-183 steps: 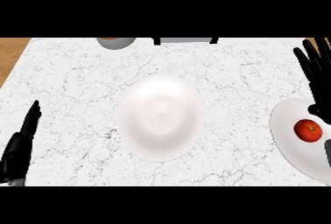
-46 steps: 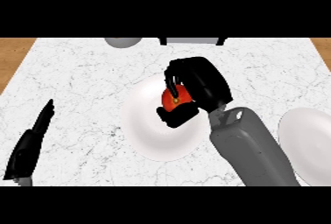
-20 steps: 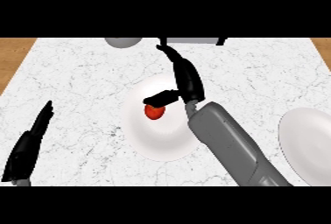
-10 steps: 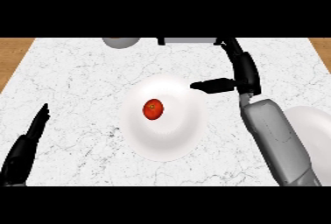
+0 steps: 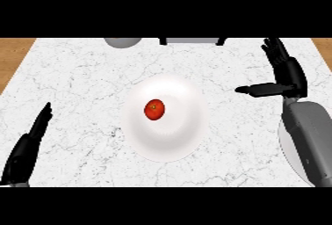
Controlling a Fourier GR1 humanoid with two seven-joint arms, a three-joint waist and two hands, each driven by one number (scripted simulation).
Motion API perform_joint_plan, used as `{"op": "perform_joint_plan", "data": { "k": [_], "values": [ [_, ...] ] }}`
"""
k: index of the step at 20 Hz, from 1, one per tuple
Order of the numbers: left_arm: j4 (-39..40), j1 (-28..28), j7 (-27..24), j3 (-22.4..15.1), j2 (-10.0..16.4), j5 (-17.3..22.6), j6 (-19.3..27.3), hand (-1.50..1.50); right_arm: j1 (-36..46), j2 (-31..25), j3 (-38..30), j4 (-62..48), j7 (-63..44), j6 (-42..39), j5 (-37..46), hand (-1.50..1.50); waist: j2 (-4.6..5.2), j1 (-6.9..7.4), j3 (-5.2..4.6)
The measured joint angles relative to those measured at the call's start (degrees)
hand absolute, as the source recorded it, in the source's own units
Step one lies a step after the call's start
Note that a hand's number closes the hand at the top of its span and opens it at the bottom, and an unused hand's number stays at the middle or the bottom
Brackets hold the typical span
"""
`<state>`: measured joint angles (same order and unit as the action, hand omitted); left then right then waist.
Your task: Pick the tomato from the plate and place it in the plate
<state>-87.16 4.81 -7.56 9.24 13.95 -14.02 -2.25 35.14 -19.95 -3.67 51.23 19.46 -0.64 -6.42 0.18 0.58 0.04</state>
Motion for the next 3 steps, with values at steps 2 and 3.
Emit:
{"op": "perform_joint_plan", "data": {
  "k": [2,3],
  "values": [
    [0.2,0.4,-0.5,-0.2,-0.5,-0.5,0.1,0.0,0.9,-1.5,-1.4,-1.9,0.9,-2.1,-0.3,-1.5,-0.03,-0.04,0.01],
    [0.0,0.0,0.1,-0.1,-0.5,-0.4,-0.1,0.0,1.4,-2.1,-2.0,-3.5,1.7,-3.1,-0.2,-1.5,-0.04,-0.03,-0.01]
  ]
}}
